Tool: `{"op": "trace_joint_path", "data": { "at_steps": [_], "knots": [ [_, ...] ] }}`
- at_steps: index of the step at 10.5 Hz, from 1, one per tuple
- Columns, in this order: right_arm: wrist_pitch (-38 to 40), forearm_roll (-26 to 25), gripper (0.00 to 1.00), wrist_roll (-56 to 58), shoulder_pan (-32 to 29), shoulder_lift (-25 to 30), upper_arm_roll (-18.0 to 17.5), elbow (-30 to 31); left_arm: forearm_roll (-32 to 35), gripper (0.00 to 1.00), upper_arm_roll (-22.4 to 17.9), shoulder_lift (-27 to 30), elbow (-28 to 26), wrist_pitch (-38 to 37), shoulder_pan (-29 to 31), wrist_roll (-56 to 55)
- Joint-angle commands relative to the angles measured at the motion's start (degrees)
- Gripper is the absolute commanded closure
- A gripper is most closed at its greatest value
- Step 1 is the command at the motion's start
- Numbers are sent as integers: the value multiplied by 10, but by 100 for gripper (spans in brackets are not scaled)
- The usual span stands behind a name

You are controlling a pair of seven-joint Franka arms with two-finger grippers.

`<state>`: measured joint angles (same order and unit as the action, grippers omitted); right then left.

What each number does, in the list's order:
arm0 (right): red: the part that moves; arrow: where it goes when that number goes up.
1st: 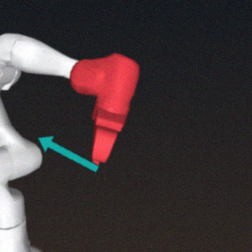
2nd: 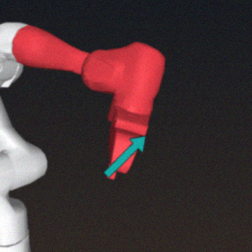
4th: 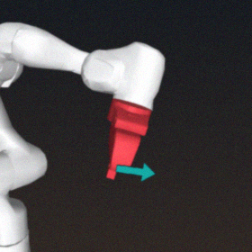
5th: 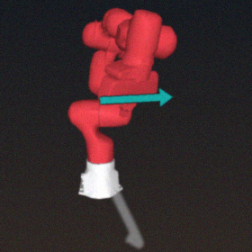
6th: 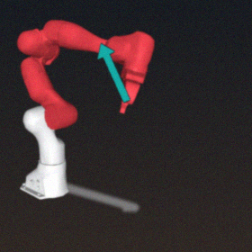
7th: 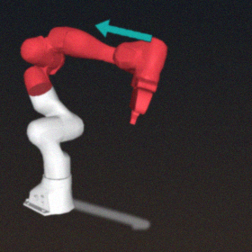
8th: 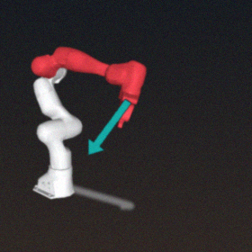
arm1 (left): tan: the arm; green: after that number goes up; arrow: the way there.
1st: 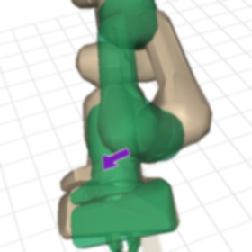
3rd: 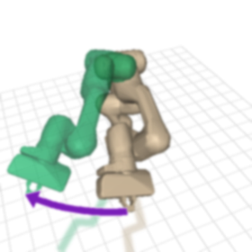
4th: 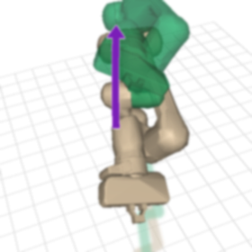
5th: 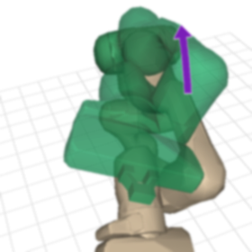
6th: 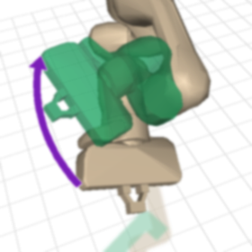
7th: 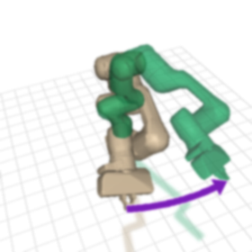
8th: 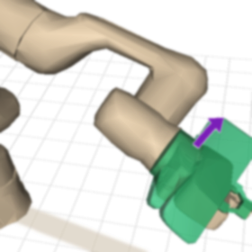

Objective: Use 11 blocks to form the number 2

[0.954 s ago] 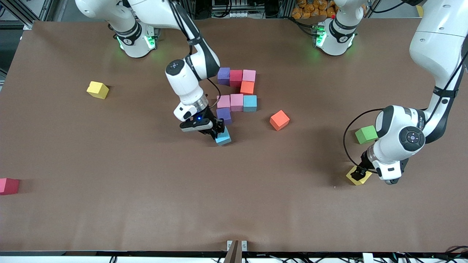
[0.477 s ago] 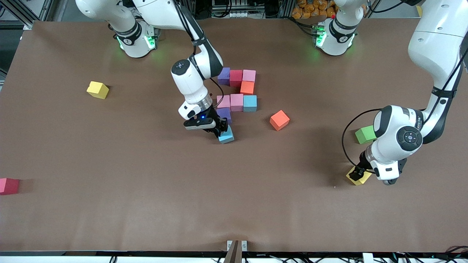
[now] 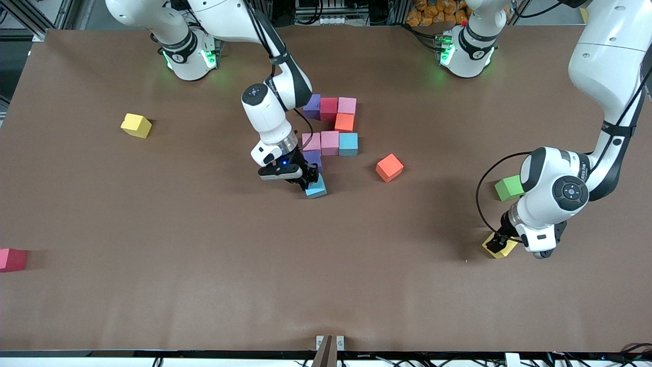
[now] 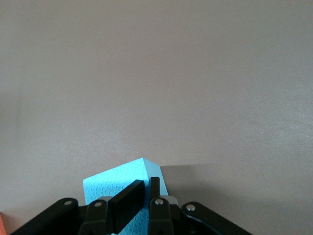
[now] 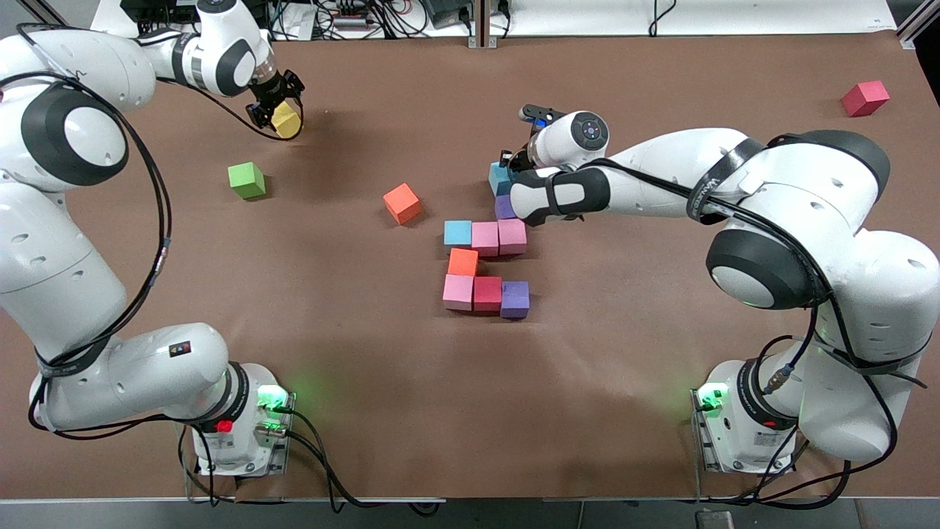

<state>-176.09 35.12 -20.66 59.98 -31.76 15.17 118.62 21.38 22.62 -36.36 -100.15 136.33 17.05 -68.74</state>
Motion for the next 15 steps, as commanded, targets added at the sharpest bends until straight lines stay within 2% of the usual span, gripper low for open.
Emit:
{"op": "trace_joint_path", "data": {
  "at_steps": [1, 4, 6, 15],
  "knots": [
    [-7, 14, 100, -17, 19, 12, 8, 22, 16, 0, 0, 4, 1, 1, -4, -3],
    [-6, 14, 100, -22, 31, 22, 13, 36, 16, 0, 1, 4, 1, 1, -3, -3],
    [-3, 14, 100, -24, 70, 22, 52, 43, 16, 0, 1, 4, 1, 1, -3, -3],
    [24, 14, 100, -27, 68, 43, 55, 53, 16, 0, 1, 17, 1, -3, 1, -3]
  ]
}}
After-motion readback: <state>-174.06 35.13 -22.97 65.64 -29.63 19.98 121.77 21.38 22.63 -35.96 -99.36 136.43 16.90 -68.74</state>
